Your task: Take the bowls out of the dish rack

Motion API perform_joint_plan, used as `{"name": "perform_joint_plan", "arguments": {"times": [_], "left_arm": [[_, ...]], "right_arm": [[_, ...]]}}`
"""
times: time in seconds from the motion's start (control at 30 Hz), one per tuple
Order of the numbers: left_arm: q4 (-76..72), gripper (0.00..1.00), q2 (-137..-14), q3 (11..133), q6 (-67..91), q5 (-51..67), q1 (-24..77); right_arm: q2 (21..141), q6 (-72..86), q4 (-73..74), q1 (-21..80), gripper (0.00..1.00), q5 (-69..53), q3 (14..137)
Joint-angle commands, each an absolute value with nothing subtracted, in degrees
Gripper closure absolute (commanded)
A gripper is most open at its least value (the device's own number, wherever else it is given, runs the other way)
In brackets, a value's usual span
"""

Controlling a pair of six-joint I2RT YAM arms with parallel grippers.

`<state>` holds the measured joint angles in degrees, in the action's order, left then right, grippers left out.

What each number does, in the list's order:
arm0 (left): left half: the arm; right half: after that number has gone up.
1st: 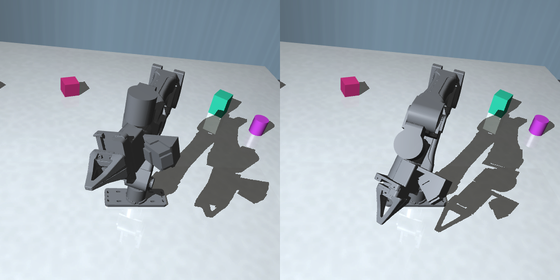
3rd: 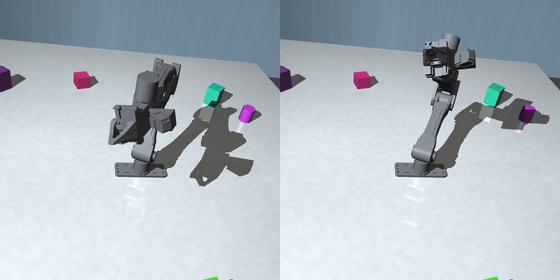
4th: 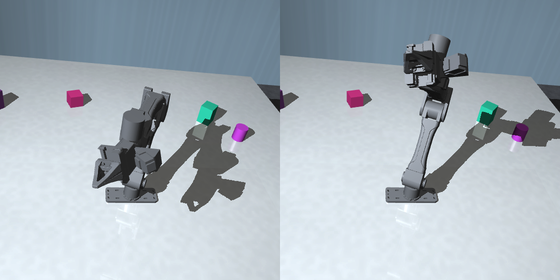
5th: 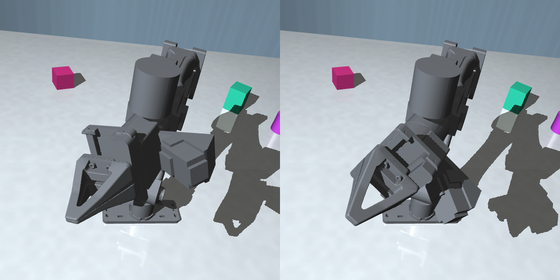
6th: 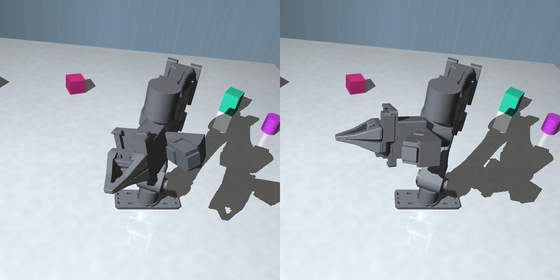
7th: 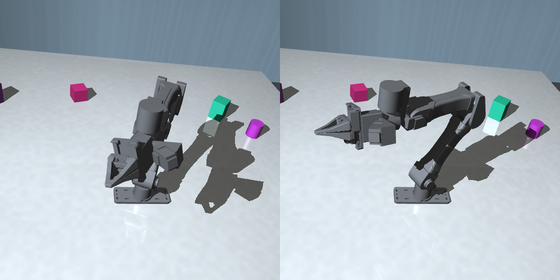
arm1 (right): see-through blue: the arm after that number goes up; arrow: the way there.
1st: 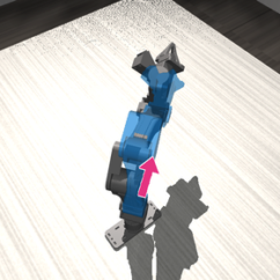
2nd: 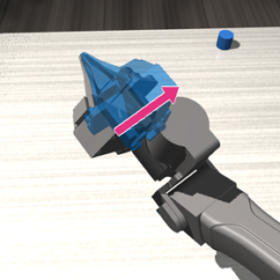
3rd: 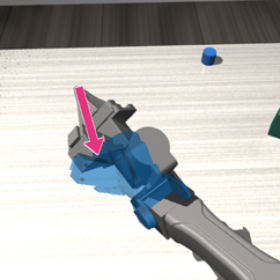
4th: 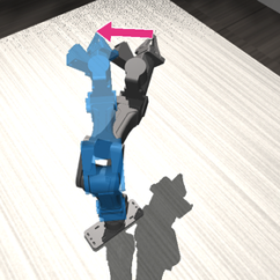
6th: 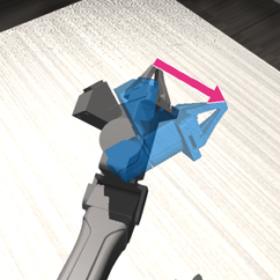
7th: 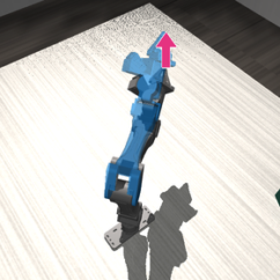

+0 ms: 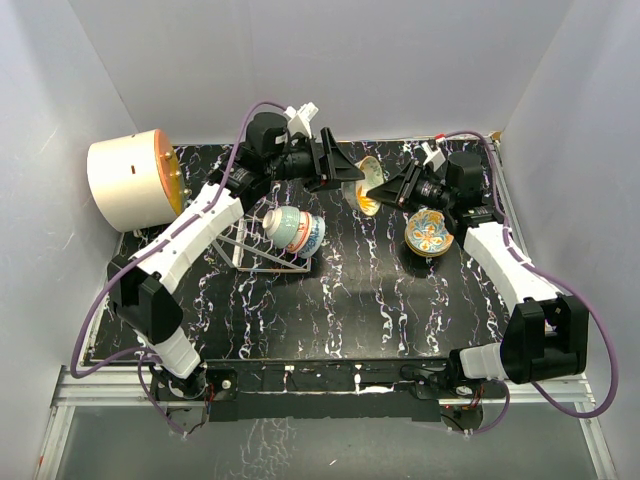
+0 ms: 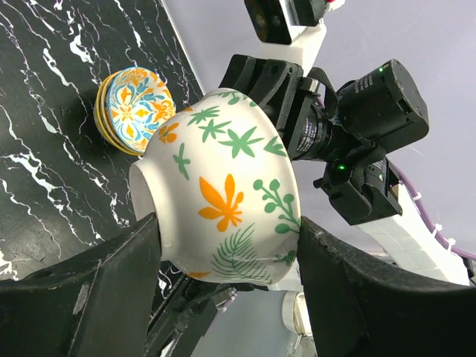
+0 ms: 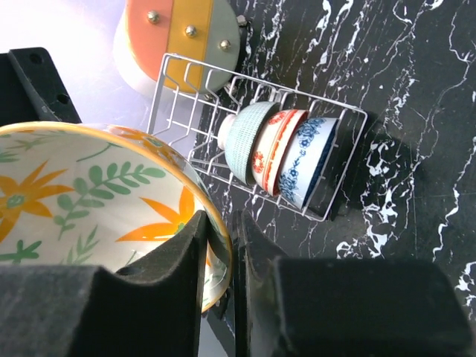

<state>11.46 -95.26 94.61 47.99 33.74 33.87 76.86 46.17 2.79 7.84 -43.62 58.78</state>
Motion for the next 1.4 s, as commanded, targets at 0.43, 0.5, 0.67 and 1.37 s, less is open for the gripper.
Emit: {"name": "perform_joint_plan", "arguments": {"times": [0.43,0.5,0.67,1.37], "left_arm": [[11.6,0.08,-88.4,92.7,47.0,32.2,32.3],[12.8,0.03,-87.6,92.3,46.3,31.3,31.5],[18.0,0.03,-86.2,92.4,43.7,28.3,29.8],[41.4,0.03,-84.5,88.1,25.6,-0.4,30.1]], "right_arm": [[73.9,46.0,-1.9,7.8,0.93,-42.5,60.1],[73.8,46.0,-1.7,7.7,0.93,-42.5,60.1],[73.1,43.9,2.5,7.2,0.93,-39.8,60.7],[67.8,37.7,30.4,0.2,0.93,-6.2,60.1]]}}
